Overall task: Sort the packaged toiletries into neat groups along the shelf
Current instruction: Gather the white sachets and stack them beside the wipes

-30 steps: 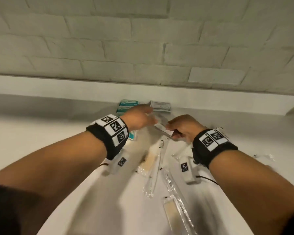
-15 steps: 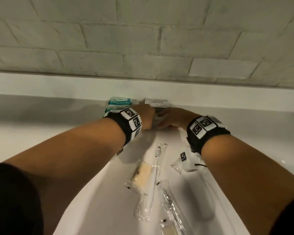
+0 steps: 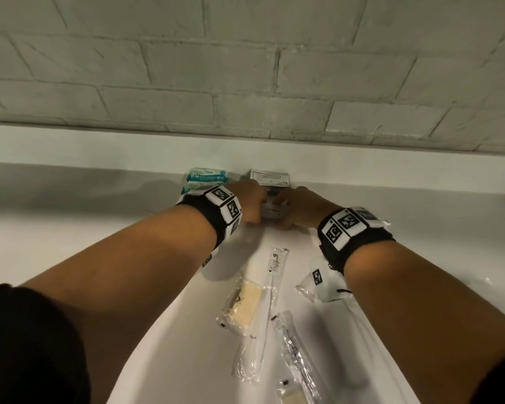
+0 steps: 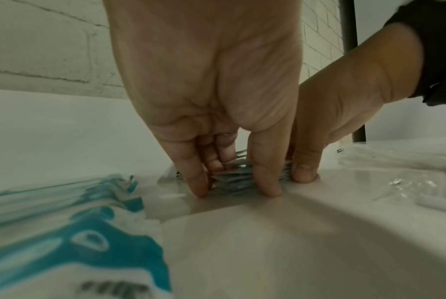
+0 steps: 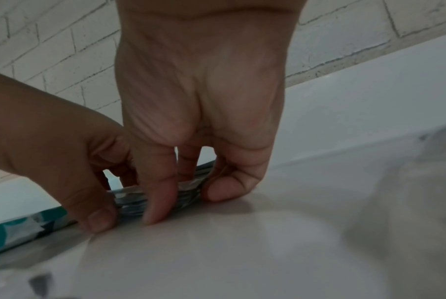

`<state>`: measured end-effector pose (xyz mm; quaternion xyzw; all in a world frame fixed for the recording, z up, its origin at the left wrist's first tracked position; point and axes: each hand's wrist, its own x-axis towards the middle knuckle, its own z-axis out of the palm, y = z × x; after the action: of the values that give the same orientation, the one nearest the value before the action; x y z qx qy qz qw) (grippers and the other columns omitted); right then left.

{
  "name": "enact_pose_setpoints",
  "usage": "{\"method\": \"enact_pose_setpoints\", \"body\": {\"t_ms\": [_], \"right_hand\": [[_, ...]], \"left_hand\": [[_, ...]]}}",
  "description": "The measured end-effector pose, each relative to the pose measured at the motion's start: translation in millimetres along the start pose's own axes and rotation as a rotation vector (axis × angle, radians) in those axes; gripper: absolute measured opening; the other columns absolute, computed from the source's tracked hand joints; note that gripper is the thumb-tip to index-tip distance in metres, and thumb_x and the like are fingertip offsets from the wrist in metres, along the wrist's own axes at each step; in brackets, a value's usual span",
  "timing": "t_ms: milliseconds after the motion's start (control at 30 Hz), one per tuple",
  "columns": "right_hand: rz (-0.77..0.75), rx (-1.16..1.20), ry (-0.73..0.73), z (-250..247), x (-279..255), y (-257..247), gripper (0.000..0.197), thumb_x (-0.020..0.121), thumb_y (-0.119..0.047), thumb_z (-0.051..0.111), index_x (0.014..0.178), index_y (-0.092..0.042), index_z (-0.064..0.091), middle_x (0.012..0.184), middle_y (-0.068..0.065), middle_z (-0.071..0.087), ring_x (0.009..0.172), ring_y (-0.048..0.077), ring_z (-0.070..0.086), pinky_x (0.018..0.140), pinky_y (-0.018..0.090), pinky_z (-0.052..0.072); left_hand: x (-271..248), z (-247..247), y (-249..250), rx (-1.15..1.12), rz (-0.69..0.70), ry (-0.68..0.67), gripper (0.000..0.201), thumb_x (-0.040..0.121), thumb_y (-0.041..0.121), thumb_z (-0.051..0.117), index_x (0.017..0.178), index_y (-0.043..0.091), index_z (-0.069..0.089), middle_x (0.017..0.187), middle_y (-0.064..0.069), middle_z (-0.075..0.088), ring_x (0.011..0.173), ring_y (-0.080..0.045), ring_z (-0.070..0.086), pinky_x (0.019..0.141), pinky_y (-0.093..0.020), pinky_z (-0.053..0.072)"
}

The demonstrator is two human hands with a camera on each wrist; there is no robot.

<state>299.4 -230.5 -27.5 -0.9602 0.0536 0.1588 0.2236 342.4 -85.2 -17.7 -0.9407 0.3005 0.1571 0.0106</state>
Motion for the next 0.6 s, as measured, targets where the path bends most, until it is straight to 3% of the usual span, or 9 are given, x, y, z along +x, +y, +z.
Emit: {"method": "enact_pose_setpoints", "body": {"t_ms": [200,267,333,400,467,533,600], "right_hand": [[0.064,0.026,-0.021,1.9,-2.8,0.2,0.074,0.068,-0.025,0.082,0.133,-0.025,0.047,0.13,0.011,0.034,0.108,0.03,0.052,0.089,0.029,0.044],[0.078,0.038,-0.036,-1.9,-8.1,-0.8,0.082,0.066,-0.026,0.083,0.136,-0.025,0.04,0.131,0.01,0.036,0.111,0.031,0.051,0.094,0.034,0.044],[0.095,0.041,-0.078,-10.7,-15.0,-1.6,0.091,0.064,-0.032,0.084,0.139,-0.028,0.034,0.13,0.008,0.043,0.111,0.029,0.052,0.095,0.038,0.045],[0.124,0.061,-0.136,-22.1,-25.0,-1.8,0.096,0.065,-0.034,0.083,0.143,-0.032,0.028,0.125,0.007,0.052,0.105,0.026,0.058,0.094,0.041,0.05],[0.14,0.011,-0.163,-31.8,-37.6,-2.1,0.086,0.074,-0.033,0.077,0.144,-0.033,0.027,0.124,0.006,0.057,0.103,0.024,0.06,0.092,0.038,0.052],[0.106,-0.129,-0.183,-35.3,-57.0,-3.4,0.07,0.084,-0.035,0.068,0.144,-0.03,0.033,0.137,0.004,0.052,0.114,0.024,0.055,0.1,0.034,0.045],[0.06,-0.289,-0.214,-31.1,-82.2,-2.0,0.058,0.09,-0.034,0.061,0.143,-0.024,0.039,0.145,0.004,0.045,0.124,0.025,0.049,0.104,0.034,0.039]], "left_hand": [[-2.7,-0.4,-0.8,-0.036,0.003,0.02,0.045,0.075,0.025,0.076,0.115,0.01,0.063,0.115,-0.014,0.061,0.093,-0.029,0.064,0.068,-0.028,0.046],[-7.3,0.6,-0.9,-0.083,-0.014,0.057,0.065,0.07,0.029,0.08,0.127,0.011,0.054,0.124,-0.013,0.053,0.105,-0.031,0.06,0.08,-0.03,0.049],[-16.8,-1.9,-0.4,-0.12,-0.073,0.14,0.081,0.065,0.036,0.082,0.132,0.014,0.043,0.127,-0.012,0.045,0.111,-0.033,0.055,0.09,-0.042,0.05],[-33.2,-12.0,3.8,-0.204,-0.122,0.263,0.073,0.069,0.039,0.079,0.127,0.016,0.042,0.122,-0.01,0.044,0.105,-0.03,0.055,0.087,-0.045,0.05],[-55.8,-26.1,9.8,-0.302,-0.119,0.331,0.055,0.078,0.041,0.069,0.121,0.017,0.045,0.115,-0.008,0.048,0.097,-0.026,0.054,0.082,-0.04,0.049],[-85.7,-31.8,18.8,-0.234,-0.072,0.258,0.042,0.087,0.042,0.059,0.117,0.015,0.05,0.104,-0.004,0.054,0.087,-0.022,0.054,0.073,-0.032,0.046],[-114.5,-21.5,28.8,-0.092,-0.02,0.095,0.04,0.092,0.044,0.052,0.118,0.014,0.055,0.101,-0.001,0.06,0.087,-0.02,0.057,0.071,-0.03,0.045]]}}
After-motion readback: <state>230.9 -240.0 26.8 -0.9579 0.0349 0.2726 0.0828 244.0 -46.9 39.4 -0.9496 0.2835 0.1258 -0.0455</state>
